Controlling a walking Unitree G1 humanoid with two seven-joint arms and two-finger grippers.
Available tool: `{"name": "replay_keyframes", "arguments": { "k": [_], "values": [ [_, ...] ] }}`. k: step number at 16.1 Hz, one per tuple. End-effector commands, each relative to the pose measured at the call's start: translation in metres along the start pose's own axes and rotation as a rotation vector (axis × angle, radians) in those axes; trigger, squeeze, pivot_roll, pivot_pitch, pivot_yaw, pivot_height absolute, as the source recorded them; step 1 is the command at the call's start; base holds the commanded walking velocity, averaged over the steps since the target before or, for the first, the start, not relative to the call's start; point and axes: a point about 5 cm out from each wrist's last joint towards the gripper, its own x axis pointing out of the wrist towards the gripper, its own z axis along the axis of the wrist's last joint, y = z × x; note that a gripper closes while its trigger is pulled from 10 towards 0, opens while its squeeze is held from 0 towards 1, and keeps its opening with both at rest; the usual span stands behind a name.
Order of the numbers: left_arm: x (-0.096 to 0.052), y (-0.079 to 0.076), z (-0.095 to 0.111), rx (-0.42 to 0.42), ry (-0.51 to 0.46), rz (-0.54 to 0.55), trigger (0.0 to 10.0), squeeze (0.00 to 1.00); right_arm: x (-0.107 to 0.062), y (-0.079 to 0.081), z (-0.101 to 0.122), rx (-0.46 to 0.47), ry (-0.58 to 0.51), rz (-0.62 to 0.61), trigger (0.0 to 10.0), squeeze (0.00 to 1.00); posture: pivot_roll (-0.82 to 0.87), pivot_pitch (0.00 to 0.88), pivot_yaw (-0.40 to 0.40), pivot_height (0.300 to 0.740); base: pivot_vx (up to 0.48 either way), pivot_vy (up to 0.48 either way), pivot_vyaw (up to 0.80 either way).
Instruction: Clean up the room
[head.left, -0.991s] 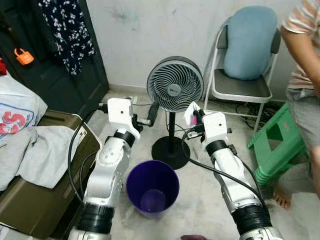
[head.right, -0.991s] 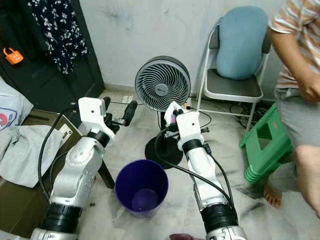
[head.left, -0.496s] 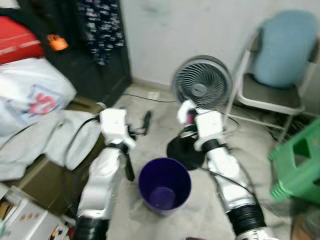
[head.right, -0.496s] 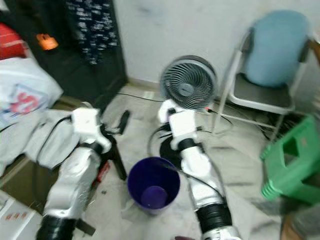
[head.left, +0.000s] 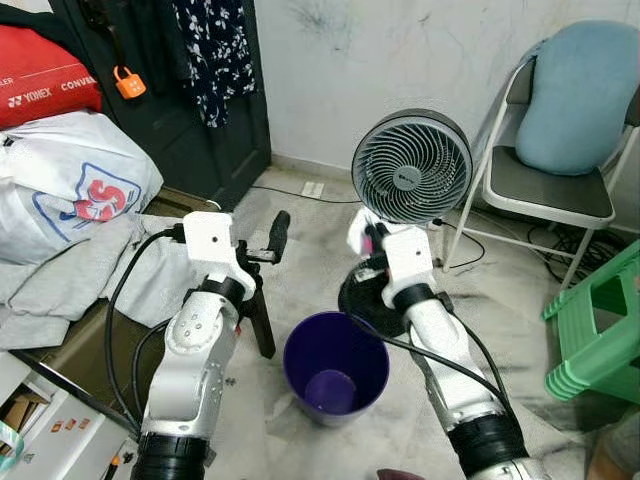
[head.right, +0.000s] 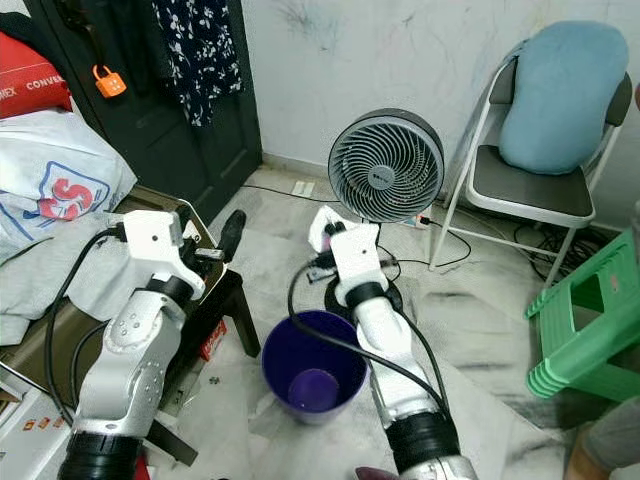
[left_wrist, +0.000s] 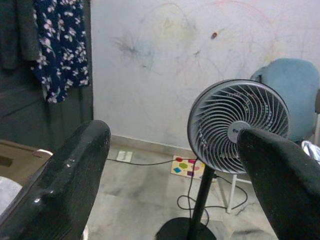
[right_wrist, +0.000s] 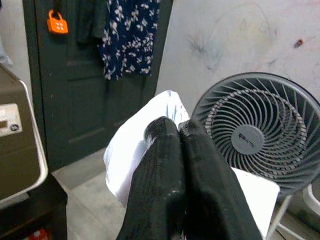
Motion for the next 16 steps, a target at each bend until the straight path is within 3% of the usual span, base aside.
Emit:
{"name": "replay_keyframes", "arguments": {
  "k": [1, 4, 7, 10, 13, 14, 16],
  "values": [
    [0.007, -0.005, 0.003, 0.004, -0.005, -0.029, 10.0, 0.00, 0.002, -0.004, 0.001, -0.001, -0.003, -0.024, 10.0, 0.00, -0.08, 0.079, 0.057, 0.740, 0.000, 0.000, 0.00],
    [0.021, -0.013, 0.005, 0.006, 0.001, -0.098, 10.0, 0.00, 0.008, -0.016, 0.010, -0.011, -0.031, -0.087, 10.0, 0.00, -0.13, 0.047, 0.114, 0.740, 0.000, 0.000, 0.00],
    [0.031, -0.023, 0.002, 0.011, 0.004, -0.172, 10.0, 0.00, -0.001, -0.030, 0.005, -0.018, -0.028, -0.174, 10.0, 0.00, -0.16, 0.020, 0.150, 0.740, 0.000, 0.000, 0.00],
    [0.025, -0.034, -0.011, -0.032, 0.038, -0.186, 10.0, 0.00, -0.011, -0.019, 0.002, -0.015, -0.017, -0.165, 10.0, 0.00, -0.22, 0.004, 0.167, 0.740, 0.000, 0.000, 0.00],
    [0.039, -0.048, -0.001, -0.014, 0.001, -0.262, 10.0, 0.00, -0.003, -0.018, 0.007, -0.030, -0.017, -0.157, 10.0, 0.00, -0.23, 0.014, 0.152, 0.740, 0.000, 0.000, 0.00],
    [0.039, -0.046, -0.001, 0.002, 0.001, -0.263, 10.0, 0.00, -0.001, -0.017, 0.007, -0.014, -0.006, -0.159, 10.0, 0.00, -0.23, 0.025, 0.140, 0.740, 0.000, 0.000, 0.00],
    [0.033, -0.036, -0.003, 0.015, 0.002, -0.222, 10.0, 0.00, 0.003, 0.003, 0.010, -0.008, -0.001, -0.078, 10.0, 0.00, -0.19, 0.072, 0.095, 0.740, 0.000, 0.000, 0.00]
  ]
}}
